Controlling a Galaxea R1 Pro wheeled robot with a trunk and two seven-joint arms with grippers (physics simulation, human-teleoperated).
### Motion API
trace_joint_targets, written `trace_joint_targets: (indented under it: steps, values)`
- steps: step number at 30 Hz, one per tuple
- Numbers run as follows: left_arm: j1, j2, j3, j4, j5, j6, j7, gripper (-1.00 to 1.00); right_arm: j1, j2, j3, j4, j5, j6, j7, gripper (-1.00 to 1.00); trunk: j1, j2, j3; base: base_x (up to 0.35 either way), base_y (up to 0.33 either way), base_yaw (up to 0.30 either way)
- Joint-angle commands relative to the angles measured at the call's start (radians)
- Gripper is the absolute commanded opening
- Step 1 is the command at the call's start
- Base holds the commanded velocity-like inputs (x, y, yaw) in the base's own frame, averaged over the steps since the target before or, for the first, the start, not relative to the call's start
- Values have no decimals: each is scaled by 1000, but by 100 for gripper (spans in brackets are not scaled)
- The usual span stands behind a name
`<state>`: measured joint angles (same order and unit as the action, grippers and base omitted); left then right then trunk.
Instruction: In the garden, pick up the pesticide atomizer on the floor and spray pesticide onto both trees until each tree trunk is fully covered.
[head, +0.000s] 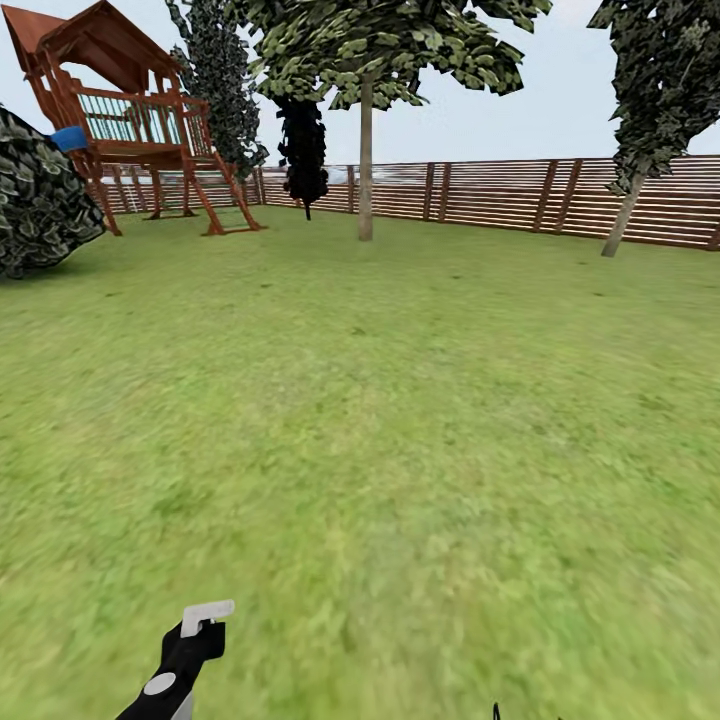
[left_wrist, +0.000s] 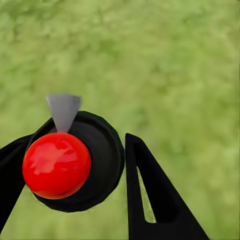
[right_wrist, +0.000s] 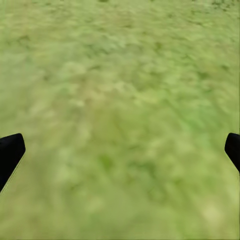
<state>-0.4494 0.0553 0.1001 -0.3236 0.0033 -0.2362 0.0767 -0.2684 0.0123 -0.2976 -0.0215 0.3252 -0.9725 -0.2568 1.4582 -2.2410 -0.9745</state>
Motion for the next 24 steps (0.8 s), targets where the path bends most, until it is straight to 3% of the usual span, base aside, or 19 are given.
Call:
trace_joint_targets:
  steps: [1,24]
  values:
    - [0,0,0,0,0,0,0,-100,0,0,0,0,0,0,0,100,0,0,0,337,0,0]
    - [0,0,0,0,-2,0,0,-100,0,0,0,0,0,0,0,100,0,0,0,337,0,0]
